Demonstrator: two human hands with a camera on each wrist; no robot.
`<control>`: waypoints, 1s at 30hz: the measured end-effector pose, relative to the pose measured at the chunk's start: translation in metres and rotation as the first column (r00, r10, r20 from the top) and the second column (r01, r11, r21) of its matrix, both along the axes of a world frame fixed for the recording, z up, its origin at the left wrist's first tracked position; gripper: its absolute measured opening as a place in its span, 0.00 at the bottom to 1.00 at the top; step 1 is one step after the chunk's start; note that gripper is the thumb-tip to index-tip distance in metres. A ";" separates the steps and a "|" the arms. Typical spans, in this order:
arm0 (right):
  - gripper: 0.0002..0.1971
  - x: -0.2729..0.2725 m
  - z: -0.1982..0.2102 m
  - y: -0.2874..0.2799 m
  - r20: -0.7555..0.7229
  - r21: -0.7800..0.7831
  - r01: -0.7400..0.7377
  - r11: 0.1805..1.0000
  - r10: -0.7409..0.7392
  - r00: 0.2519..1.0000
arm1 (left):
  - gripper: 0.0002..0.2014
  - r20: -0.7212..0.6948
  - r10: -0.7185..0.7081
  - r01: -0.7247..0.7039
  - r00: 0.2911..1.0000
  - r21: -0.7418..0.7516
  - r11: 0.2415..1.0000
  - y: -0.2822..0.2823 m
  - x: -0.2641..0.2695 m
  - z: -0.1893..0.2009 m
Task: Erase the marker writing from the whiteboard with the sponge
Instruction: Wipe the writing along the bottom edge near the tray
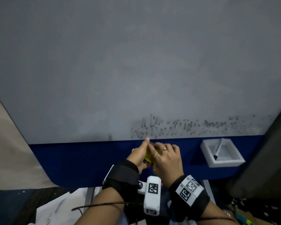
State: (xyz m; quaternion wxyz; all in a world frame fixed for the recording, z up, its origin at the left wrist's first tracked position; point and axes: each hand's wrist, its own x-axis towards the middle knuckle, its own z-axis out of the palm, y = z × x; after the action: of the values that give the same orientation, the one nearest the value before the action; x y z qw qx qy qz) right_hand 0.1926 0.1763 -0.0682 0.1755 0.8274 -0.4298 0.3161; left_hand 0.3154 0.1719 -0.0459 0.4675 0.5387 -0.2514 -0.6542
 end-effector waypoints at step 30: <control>0.30 0.019 0.143 -0.213 -0.308 -0.483 -0.159 0.861 0.003 0.951 | 0.23 0.272 0.939 0.898 -0.210 -0.327 0.295 -0.141 0.128 0.025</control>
State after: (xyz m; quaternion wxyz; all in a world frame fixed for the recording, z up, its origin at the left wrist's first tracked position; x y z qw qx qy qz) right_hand 0.2119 -0.0367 0.0745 0.4335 0.8085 -0.2660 0.2961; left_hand 0.4435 0.0309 -0.0211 0.2547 0.3577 -0.7772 0.4507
